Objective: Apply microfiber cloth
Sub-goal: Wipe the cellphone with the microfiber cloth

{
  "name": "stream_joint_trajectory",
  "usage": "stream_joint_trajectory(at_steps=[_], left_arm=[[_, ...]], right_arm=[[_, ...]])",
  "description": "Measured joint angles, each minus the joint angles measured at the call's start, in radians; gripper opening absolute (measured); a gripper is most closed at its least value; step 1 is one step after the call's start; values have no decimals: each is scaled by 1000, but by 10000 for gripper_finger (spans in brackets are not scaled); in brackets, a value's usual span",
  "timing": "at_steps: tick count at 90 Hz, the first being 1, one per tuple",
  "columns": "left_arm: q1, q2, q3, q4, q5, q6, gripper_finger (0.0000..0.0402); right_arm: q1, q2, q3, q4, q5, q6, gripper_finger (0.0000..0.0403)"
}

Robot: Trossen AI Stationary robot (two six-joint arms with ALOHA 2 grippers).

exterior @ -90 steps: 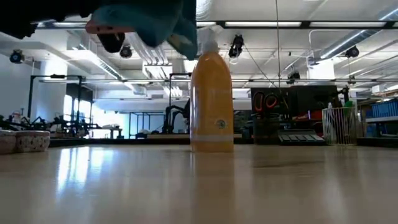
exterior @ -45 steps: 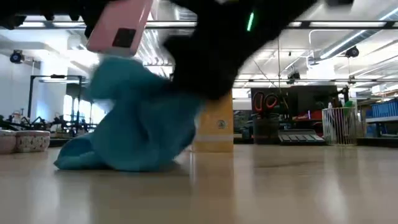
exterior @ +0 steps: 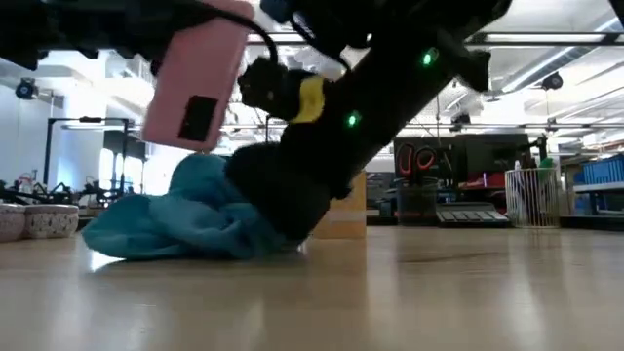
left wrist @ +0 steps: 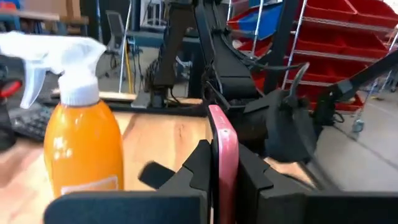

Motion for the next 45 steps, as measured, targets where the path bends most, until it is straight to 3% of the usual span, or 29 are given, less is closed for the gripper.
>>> stream_joint_trajectory(at_steps=[8,20,34,45], left_arm=[[-1,76,0,55,-40,52,10],[-31,185,-2,95,-52,160,9],[-85,319,-1,373,-52,333,9],[-117,388,-2,498,-72,401,9]], right_arm=[[11,-36,6,-48,-60,2,133],[38,-100,15,-109,-45,-6,183],[44,-146,16,-101,-36,-8,227],[44,-148,16,-118,-63,10,261]])
